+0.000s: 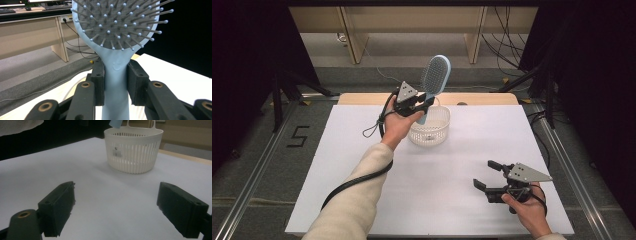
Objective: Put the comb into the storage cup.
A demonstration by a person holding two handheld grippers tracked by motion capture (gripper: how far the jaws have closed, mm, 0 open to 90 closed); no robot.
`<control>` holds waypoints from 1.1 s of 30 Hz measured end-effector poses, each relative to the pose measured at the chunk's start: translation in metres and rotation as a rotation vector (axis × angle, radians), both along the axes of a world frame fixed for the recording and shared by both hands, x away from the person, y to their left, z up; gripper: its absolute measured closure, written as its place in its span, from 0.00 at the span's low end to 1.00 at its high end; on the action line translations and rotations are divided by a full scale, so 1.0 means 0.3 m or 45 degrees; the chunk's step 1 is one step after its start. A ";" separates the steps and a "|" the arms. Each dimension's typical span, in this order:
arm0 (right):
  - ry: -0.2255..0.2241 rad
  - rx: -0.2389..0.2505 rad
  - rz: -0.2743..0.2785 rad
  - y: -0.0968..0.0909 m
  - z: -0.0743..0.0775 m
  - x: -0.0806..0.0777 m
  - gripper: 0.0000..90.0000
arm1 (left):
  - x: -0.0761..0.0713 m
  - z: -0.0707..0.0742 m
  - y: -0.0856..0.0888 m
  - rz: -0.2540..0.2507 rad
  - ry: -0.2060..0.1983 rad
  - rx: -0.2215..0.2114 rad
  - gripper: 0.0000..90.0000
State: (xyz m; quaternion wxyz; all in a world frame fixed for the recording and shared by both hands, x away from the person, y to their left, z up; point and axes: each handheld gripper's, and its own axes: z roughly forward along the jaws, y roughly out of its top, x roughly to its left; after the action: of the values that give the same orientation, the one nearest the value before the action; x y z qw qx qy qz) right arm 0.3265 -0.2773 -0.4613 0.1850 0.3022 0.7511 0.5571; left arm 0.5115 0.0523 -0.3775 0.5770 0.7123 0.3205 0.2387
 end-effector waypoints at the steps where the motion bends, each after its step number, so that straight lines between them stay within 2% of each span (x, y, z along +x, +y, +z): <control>1: 0.001 -0.002 -0.001 0.000 0.000 0.000 0.17 | 0.001 -0.001 0.000 0.000 0.001 -0.002 0.77; 5: -0.001 -0.001 0.000 0.000 0.000 0.001 0.17 | 0.004 -0.003 -0.003 -0.006 0.004 -0.008 0.77; 13: -0.003 -0.001 0.000 -0.002 0.000 0.001 0.17 | 0.005 0.004 -0.006 -0.018 -0.010 0.014 0.77; 33: 0.003 -0.003 -0.001 -0.001 -0.001 0.001 0.17 | 0.008 -0.018 -0.008 -0.041 -0.017 0.035 0.77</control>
State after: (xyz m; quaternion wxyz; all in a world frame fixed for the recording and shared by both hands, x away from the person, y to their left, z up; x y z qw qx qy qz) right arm 0.3268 -0.2777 -0.4615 0.1849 0.3030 0.7518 0.5557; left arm 0.5139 0.0499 -0.3829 0.5731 0.7237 0.3016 0.2386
